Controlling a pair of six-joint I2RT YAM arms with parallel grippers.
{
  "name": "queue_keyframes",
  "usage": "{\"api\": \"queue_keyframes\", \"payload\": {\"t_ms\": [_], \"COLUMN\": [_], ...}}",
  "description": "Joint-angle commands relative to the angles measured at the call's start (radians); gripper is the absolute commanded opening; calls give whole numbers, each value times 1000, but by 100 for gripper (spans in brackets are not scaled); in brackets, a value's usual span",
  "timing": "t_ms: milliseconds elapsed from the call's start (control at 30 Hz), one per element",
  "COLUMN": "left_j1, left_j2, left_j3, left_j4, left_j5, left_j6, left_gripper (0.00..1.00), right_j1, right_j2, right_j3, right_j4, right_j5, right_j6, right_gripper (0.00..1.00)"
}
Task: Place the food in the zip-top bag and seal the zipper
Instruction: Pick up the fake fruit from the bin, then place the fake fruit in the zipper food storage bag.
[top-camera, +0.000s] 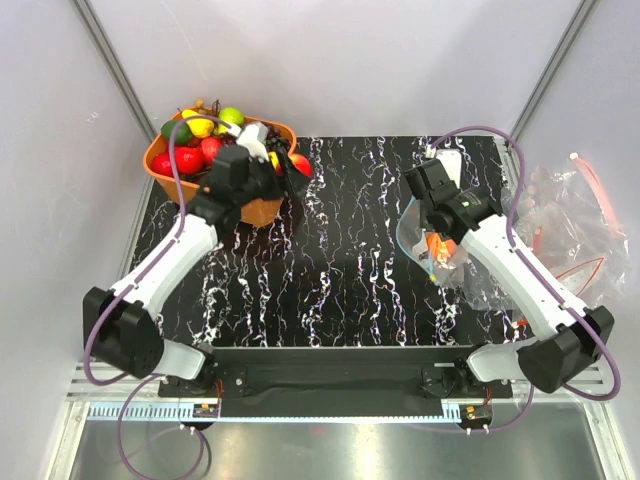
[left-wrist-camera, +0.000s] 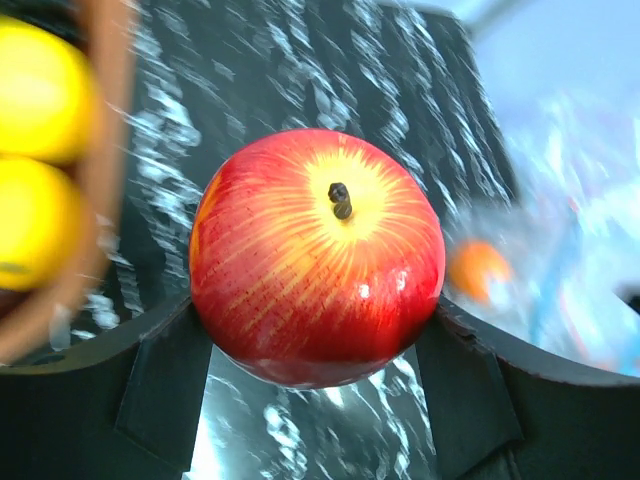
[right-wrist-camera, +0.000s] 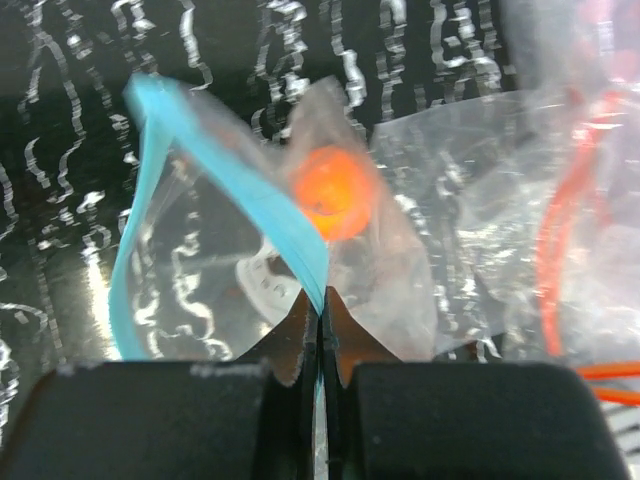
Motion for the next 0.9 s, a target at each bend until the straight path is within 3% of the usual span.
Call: {"api": "queue_keyframes", "payload": {"t_ms": [0, 167, 367, 733, 867], "left_j1": [-77, -211, -337, -457, -481], "left_j2": [-88, -107, -41, 215, 332], "left_j3": [-78, -170, -132, 84, 197], "left_j4": [148, 234, 266, 211, 113], "left_j5": [28, 46, 55, 72, 63], "left_j6": [-31, -33, -24, -19, 4], "left_gripper": [42, 41, 41, 41, 41], "right_j1": [2, 2, 2, 0, 2], "right_j2": [29, 43, 60, 45, 36], "right_j3": [-7, -13, -17, -14, -13], "right_j4": [97, 154, 180, 183, 170], "right_j5": [-111, -197, -260, -304, -292], "right_j6": [40, 41, 49, 44, 40], "right_gripper": [0, 0, 0, 0, 0]}}
